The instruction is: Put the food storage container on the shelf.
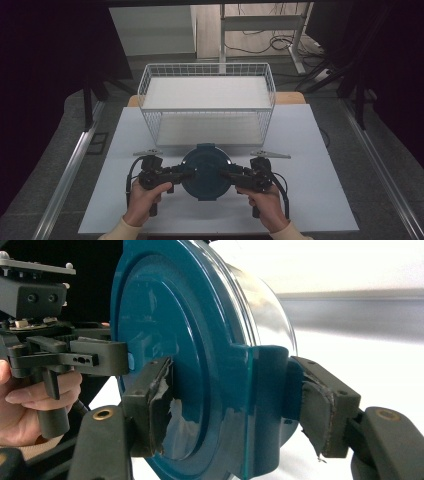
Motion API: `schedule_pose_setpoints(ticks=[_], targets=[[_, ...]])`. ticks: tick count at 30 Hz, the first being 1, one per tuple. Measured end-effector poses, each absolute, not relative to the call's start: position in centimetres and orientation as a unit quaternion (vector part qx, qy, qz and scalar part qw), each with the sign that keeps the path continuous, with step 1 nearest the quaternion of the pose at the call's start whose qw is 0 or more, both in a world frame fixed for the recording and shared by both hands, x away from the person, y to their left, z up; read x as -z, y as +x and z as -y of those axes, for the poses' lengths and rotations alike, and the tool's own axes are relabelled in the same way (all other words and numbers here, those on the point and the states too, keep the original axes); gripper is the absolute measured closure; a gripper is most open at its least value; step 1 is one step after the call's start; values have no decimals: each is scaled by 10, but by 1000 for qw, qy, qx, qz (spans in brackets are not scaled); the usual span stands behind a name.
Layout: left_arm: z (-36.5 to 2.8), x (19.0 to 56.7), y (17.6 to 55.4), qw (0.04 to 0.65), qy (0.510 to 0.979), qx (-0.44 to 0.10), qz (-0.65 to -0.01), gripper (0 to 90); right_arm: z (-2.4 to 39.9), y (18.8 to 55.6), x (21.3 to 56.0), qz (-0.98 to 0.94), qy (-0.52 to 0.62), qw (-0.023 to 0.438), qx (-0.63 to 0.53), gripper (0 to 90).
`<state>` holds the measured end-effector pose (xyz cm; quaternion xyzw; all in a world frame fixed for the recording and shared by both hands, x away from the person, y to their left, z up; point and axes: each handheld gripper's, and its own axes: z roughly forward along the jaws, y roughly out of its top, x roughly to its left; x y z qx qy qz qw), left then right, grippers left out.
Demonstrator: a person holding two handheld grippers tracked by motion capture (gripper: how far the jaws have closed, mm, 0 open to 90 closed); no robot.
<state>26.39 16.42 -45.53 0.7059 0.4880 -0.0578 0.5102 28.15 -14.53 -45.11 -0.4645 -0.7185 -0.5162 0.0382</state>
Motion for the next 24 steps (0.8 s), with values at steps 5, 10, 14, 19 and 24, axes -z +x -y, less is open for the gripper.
schedule_pose_setpoints(ticks=[5, 10, 14, 19, 24], targets=[[-164, 442, 256, 516, 708, 38, -480, 378, 145, 277, 441, 722, -449, 29, 525, 358], [-165, 438, 254, 525, 706, 36, -474, 378, 144, 273, 433, 726, -438, 13, 530, 359], [-165, 434, 252, 527, 708, 30, -469, 377, 144, 270, 428, 729, -429, 2, 534, 359], [-167, 430, 253, 533, 709, 27, -462, 377, 143, 270, 420, 737, -414, -10, 534, 359], [-170, 422, 257, 539, 706, 21, -459, 376, 140, 274, 413, 739, -409, -17, 536, 359]])
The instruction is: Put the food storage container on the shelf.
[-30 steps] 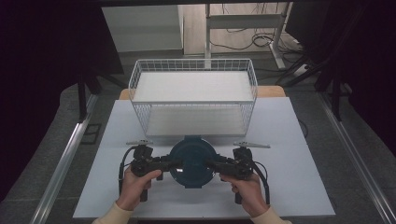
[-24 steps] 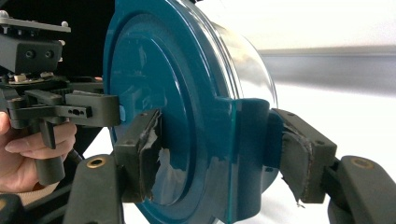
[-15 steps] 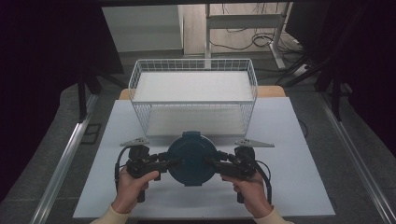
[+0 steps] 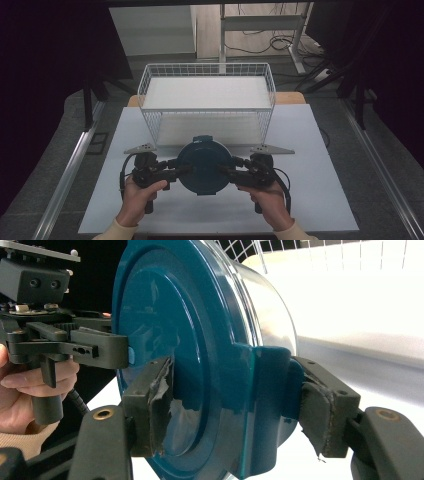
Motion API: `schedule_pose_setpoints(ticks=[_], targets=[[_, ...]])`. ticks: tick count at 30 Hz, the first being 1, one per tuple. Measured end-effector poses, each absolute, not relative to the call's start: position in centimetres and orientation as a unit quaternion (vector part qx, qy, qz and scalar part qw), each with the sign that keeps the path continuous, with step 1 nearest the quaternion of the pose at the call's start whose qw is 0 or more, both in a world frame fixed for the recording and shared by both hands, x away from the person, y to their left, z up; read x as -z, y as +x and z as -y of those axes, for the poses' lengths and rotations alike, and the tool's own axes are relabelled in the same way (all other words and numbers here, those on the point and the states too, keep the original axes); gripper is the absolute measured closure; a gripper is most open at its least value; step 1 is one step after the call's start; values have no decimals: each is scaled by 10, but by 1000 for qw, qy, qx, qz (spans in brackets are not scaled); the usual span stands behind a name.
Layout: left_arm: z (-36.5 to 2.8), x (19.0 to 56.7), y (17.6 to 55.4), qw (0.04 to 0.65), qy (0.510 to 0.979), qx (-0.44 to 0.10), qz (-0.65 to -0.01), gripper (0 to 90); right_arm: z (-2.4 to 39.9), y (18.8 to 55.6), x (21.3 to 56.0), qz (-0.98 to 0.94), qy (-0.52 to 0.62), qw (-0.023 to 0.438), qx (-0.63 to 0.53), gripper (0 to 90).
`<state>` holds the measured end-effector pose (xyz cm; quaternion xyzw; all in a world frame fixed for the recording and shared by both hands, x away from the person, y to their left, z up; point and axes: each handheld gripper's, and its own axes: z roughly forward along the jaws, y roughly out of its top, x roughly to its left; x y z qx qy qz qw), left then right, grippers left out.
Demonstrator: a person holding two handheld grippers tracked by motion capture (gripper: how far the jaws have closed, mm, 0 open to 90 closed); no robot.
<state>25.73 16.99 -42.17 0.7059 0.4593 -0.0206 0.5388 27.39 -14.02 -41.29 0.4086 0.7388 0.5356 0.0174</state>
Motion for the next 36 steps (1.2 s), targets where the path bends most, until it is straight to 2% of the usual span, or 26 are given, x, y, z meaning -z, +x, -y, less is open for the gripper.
schedule_pose_setpoints(ticks=[16, 36], targets=[[-174, 408, 269, 545, 701, 12, -461, 373, 134, 290, 396, -744, 399, 23, -536, 359], [-174, 362, 297, 556, 702, -8, -444, 369, 134, 316, 350, -745, 380, 45, -547, 362]])
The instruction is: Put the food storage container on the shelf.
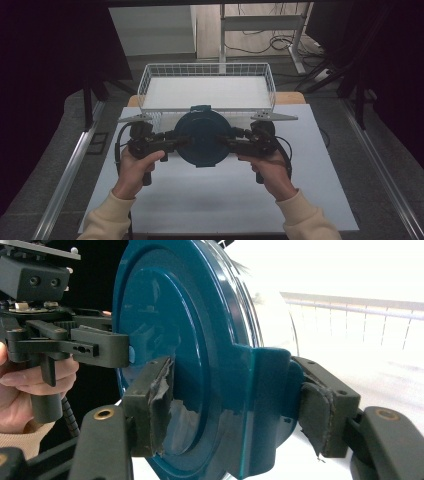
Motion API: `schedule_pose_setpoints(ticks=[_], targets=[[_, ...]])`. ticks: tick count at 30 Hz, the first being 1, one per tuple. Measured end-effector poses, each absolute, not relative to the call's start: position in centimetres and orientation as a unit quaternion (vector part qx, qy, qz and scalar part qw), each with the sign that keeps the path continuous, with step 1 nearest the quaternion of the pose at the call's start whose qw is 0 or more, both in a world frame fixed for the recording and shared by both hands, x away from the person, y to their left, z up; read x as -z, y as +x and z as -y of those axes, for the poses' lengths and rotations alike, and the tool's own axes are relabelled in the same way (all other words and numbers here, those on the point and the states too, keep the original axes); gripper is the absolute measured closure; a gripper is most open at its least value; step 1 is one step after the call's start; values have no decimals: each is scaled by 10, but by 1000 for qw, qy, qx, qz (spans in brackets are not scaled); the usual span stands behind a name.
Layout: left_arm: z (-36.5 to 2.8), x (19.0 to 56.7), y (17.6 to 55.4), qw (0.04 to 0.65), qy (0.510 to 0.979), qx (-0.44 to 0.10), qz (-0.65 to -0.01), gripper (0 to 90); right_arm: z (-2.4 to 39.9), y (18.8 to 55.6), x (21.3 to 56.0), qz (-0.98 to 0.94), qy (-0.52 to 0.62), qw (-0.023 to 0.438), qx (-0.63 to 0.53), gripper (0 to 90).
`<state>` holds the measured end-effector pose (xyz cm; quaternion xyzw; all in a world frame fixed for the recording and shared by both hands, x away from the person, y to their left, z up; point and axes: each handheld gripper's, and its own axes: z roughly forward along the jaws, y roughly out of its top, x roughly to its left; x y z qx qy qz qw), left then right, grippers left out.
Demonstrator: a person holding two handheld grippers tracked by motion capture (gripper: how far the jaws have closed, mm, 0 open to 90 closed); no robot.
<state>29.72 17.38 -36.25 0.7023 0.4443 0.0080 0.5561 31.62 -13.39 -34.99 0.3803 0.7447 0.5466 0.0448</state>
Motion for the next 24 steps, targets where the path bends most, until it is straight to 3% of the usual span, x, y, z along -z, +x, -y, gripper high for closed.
schedule_pose_setpoints(ticks=[24], targets=[[-179, 335, 335, 570, 692, 6, -443, 366, 130, 352, 309, -757, 368, 56, -537, 371]])
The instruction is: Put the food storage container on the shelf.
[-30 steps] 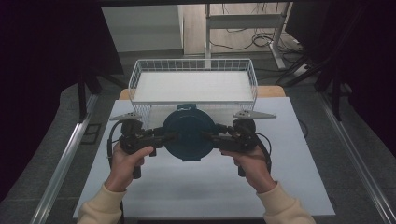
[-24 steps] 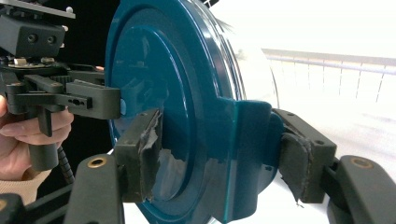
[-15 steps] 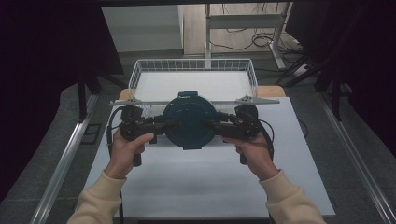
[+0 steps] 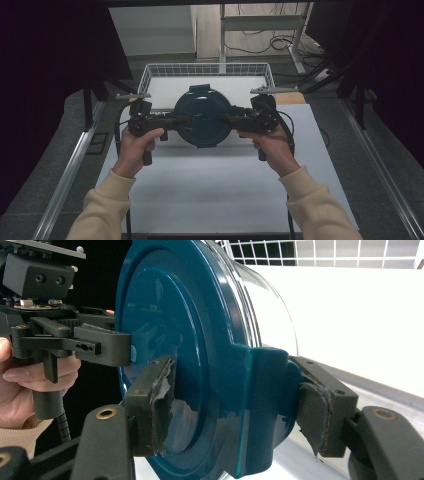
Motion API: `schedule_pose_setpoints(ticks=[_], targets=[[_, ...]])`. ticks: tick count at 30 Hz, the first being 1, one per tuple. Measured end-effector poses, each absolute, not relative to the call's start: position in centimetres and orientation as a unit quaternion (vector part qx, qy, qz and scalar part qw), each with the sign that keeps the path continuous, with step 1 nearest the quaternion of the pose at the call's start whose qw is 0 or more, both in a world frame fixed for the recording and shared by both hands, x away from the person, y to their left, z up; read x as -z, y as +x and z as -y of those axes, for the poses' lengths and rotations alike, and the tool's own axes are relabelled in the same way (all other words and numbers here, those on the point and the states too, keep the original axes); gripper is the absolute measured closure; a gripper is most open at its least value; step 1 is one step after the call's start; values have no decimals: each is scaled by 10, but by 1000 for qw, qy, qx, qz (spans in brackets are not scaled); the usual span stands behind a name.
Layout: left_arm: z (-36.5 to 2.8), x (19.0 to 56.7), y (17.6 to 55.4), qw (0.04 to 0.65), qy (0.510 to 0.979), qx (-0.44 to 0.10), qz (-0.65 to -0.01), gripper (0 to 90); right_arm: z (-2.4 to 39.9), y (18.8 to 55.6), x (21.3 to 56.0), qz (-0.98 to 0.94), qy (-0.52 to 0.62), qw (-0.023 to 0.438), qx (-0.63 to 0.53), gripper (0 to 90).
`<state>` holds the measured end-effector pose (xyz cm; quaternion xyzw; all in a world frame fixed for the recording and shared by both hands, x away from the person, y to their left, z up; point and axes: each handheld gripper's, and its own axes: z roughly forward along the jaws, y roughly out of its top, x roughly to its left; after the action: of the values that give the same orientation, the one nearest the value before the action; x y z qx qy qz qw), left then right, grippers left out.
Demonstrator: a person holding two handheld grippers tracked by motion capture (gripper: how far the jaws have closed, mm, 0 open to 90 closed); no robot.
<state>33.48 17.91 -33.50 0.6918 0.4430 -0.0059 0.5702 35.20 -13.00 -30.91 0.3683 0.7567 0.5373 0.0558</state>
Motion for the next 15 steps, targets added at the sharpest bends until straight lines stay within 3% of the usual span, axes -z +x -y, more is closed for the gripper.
schedule_pose_setpoints(ticks=[15], targets=[[-180, 310, 359, 567, 696, -5, -439, 365, 129, 377, 287, -754, 366, 57, -543, 372]])
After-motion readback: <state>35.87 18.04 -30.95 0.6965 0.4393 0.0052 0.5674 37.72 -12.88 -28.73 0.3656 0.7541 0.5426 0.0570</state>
